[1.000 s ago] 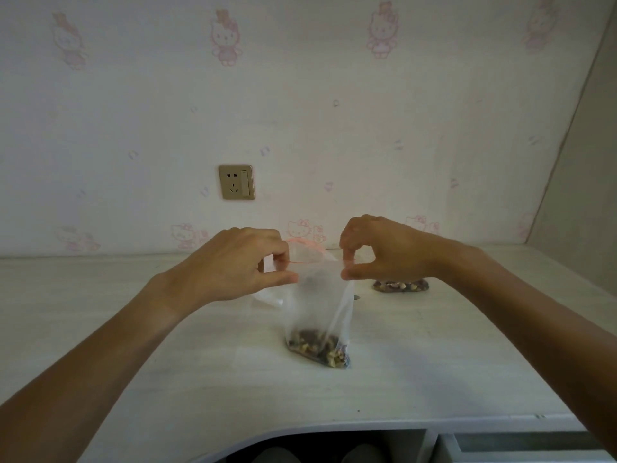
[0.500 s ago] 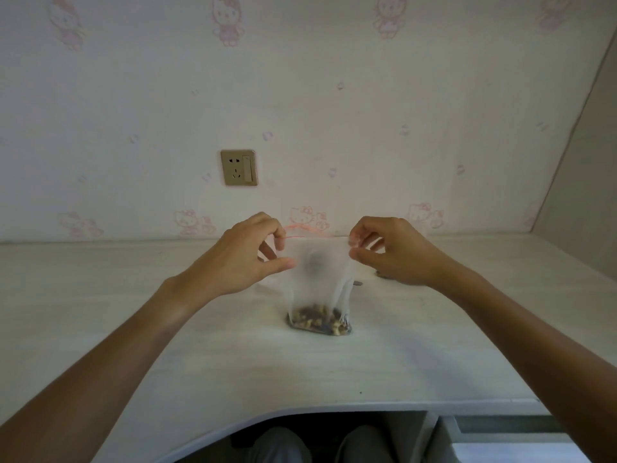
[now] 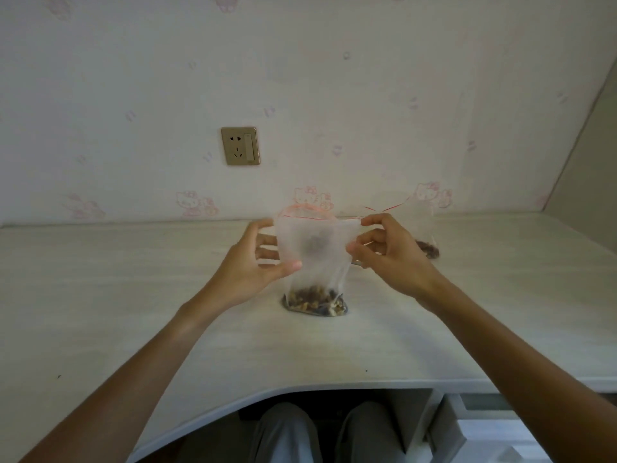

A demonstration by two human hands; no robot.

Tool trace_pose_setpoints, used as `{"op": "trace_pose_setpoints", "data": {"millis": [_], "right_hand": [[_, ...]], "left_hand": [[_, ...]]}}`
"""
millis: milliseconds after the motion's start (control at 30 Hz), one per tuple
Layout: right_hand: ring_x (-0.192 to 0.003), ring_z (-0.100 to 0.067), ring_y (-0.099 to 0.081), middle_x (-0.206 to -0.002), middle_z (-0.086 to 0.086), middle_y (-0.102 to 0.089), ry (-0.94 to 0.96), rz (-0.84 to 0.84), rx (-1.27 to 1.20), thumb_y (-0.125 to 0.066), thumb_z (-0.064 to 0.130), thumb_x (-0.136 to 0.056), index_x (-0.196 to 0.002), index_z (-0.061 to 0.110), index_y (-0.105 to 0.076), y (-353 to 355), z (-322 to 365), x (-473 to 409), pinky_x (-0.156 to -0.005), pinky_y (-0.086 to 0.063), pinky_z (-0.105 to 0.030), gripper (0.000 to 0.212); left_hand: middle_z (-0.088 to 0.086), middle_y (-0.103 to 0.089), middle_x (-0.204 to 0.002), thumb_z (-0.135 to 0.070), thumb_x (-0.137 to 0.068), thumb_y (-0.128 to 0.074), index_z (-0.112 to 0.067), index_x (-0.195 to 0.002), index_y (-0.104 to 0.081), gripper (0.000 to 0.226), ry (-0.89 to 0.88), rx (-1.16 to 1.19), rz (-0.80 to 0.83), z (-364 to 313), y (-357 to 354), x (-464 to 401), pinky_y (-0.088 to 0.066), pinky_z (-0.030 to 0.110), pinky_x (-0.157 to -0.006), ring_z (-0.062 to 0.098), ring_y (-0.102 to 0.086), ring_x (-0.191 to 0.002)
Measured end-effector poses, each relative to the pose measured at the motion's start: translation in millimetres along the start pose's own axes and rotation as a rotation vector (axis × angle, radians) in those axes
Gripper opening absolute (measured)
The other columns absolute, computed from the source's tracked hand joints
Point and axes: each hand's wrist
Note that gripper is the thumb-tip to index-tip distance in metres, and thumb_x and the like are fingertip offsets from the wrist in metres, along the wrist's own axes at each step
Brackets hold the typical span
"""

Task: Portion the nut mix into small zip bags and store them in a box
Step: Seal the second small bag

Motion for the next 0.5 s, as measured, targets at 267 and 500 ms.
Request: {"op": "trace_pose_setpoints", "data": {"millis": [267,500], "right_hand": [[-0.099,0.006,-0.068,-0.109,0.021,-0.071,-0.156,0.13,-0.099,-0.085,0.055,-0.073,-0.12,0.037,-0.059,-39.2,-26.5,17.0,-0.084,-0.058,-0.021,0.057],[-0.089,-0.012,-0.075,-0.092,0.002,-0.079,-0.244,-0.009,-0.306,-0.076,0.024,-0.092,-0.097,0.019,-0.078,-53.0,-41.3,23.4,-0.075,-0.057,-0.02,0.007]], "left_hand": [[0.003,-0.08,-0.091,-0.021,-0.089,-0.081,-0.011,-0.09,-0.077,0.011,0.073,0.148,0.052,27.4,-36.5,11.2,-0.055,0.032,-0.084,0.015,-0.075,-0.089],[0.016,-0.076,-0.088,-0.03,-0.084,-0.086,-0.019,-0.078,-0.064,0.025,0.051,0.345,-0.06,9.0,-63.7,12.7,-0.055,0.021,-0.067,0.022,-0.075,-0.08]]}}
Point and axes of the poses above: each hand's wrist, its own x-axis away from the middle knuckle, its own y-axis out of the back of the hand, z = x × y
